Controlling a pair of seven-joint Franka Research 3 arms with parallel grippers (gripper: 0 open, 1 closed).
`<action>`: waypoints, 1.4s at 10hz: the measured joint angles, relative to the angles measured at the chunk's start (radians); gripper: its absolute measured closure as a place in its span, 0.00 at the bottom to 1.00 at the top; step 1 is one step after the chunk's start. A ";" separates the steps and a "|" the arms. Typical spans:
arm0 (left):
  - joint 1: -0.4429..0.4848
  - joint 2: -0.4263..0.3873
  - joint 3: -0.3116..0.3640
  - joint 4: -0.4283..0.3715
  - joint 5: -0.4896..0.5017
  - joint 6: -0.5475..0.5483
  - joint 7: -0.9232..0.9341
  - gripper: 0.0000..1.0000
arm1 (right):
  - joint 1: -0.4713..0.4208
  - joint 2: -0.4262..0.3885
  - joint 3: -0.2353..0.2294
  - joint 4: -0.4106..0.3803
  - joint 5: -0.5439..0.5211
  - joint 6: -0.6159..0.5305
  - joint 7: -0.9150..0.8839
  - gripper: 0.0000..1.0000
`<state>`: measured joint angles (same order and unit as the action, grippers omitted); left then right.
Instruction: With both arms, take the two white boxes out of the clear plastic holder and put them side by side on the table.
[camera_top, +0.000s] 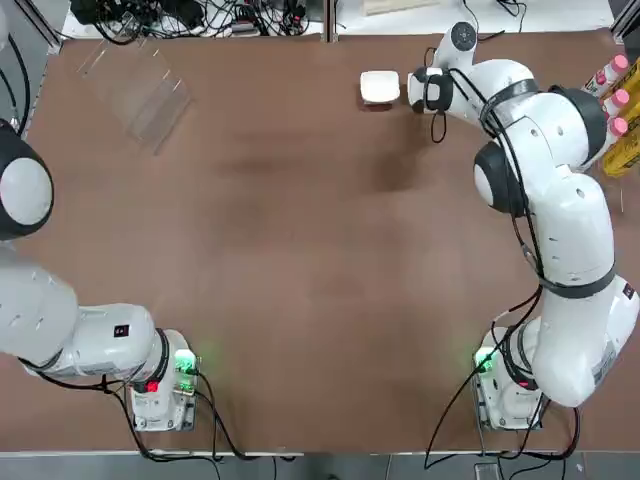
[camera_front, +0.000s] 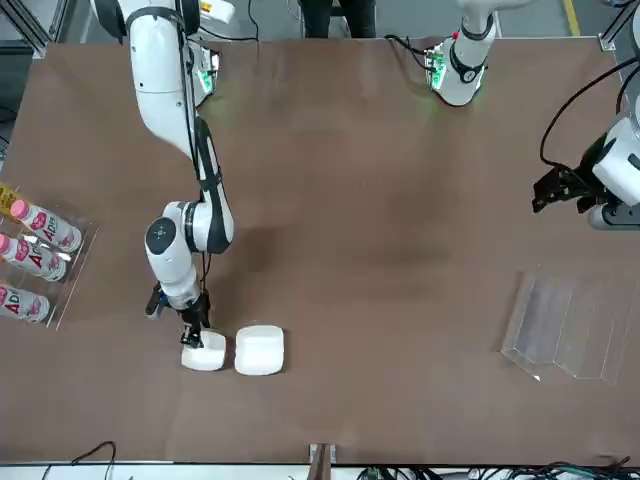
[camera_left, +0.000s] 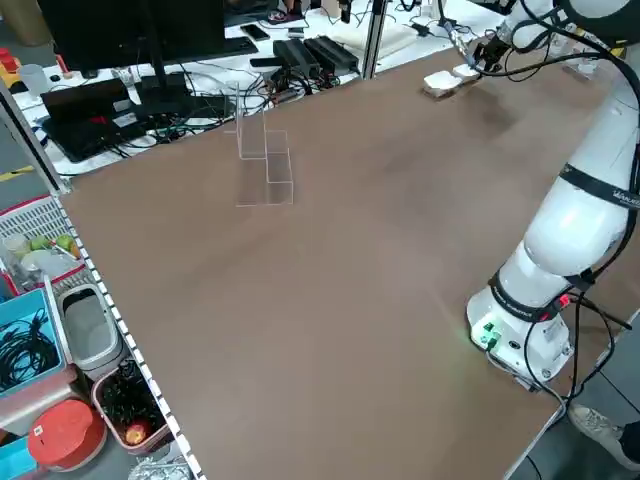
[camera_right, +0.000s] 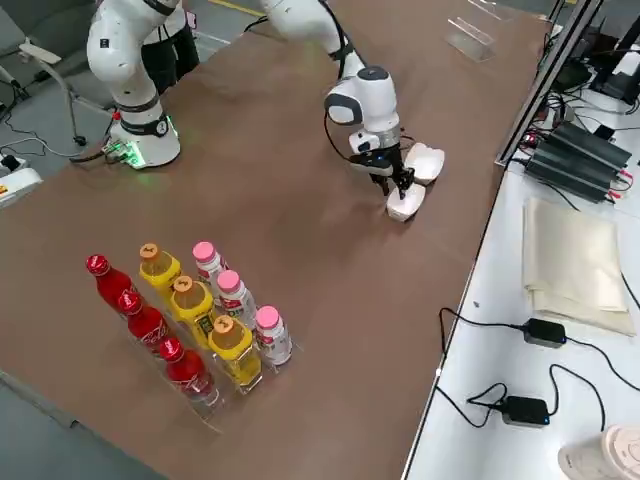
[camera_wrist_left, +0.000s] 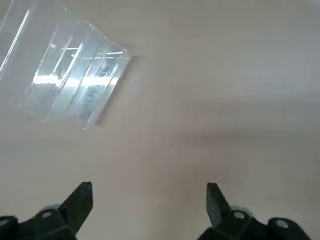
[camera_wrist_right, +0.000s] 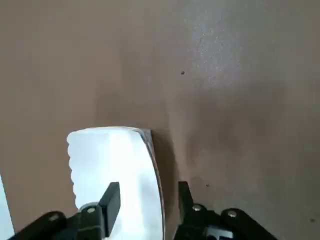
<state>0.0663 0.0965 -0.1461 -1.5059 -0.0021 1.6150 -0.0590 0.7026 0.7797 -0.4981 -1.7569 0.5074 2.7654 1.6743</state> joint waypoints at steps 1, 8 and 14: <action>0.000 0.000 0.000 0.002 0.000 0.000 0.002 0.00 | 0.001 -0.001 -0.007 0.003 -0.001 -0.029 -0.017 0.41; 0.001 -0.002 0.001 0.007 0.000 0.000 0.058 0.00 | 0.036 -0.122 -0.126 0.060 -0.009 -0.404 -0.317 0.41; -0.001 -0.002 -0.002 0.007 0.000 -0.002 0.058 0.00 | 0.033 -0.184 -0.215 0.085 -0.020 -0.572 -0.936 0.14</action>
<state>0.0653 0.0946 -0.1482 -1.4987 -0.0020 1.6135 -0.0011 0.7361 0.5955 -0.7134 -1.6717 0.4870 2.1931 0.7380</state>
